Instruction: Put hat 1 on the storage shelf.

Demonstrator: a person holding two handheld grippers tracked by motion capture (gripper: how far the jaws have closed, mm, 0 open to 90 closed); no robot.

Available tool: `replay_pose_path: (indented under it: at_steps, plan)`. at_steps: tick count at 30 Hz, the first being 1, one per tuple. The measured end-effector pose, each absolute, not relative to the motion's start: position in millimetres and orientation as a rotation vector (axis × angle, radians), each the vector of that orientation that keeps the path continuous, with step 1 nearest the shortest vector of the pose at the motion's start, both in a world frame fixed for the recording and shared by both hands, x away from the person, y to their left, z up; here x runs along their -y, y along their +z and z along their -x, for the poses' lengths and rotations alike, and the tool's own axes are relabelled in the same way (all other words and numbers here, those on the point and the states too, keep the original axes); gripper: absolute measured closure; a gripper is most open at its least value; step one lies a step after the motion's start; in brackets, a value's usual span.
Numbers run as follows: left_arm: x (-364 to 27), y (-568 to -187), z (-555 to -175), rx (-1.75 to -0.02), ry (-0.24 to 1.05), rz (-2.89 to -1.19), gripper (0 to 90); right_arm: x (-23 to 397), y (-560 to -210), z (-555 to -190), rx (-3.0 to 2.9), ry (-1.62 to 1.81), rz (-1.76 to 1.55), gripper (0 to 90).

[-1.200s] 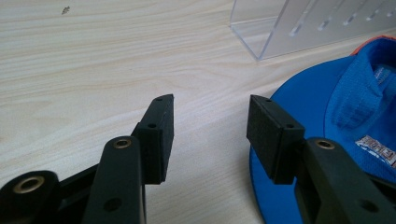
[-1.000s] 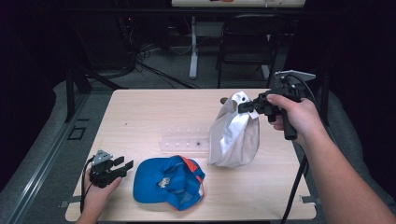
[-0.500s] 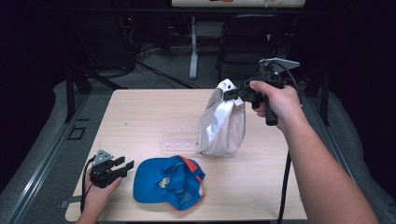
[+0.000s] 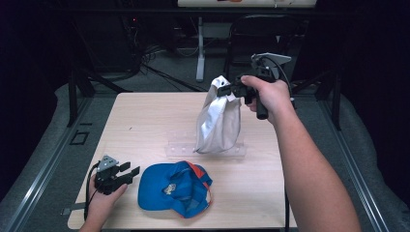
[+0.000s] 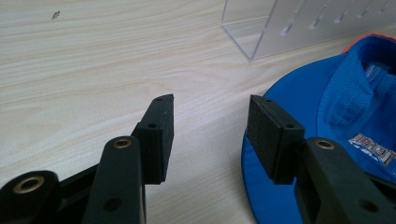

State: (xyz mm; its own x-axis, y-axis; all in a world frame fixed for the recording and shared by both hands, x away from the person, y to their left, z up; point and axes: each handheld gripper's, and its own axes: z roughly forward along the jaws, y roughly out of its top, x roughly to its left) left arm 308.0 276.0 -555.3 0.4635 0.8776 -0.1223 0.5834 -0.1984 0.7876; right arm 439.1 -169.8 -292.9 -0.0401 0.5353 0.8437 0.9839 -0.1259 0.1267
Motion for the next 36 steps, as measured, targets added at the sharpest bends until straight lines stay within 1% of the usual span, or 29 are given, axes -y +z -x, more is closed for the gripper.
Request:
replay_pose_path:
  at_steps: [6,13,20,23,24,29,34,36]
  plan:
    - [-274.8,-554.1,-307.8,-1.217,0.452,-1.917,51.7,158.1,-301.1,-448.6,1.603,-1.054,1.699,81.2]
    - [-274.4,-553.4,-307.6,-1.214,0.452,-1.916,51.7,145.6,-301.7,-454.1,1.614,-1.052,1.684,81.3]
    - [-270.2,-548.5,-305.4,-1.187,0.486,-1.927,51.1,129.5,-306.6,-462.4,1.622,-1.033,1.695,81.3]
    - [-264.8,-544.4,-303.3,-1.162,0.507,-1.933,49.5,126.2,-309.1,-464.3,1.625,-1.023,1.707,81.3]
    - [-259.4,-540.4,-302.0,-1.133,0.533,-1.938,49.1,123.8,-310.7,-466.2,1.628,-1.016,1.707,81.3]
    - [-247.1,-530.4,-301.8,-1.086,0.538,-1.942,46.9,116.8,-313.5,-470.7,1.625,-1.018,1.717,81.2]
    - [-229.1,-519.2,-303.7,-1.028,0.526,-1.956,46.5,111.3,-315.4,-473.4,1.627,-1.031,1.728,81.2]
    - [-217.6,-512.3,-305.9,-0.986,0.532,-1.990,46.4,106.8,-316.6,-474.6,1.622,-1.048,1.725,81.2]
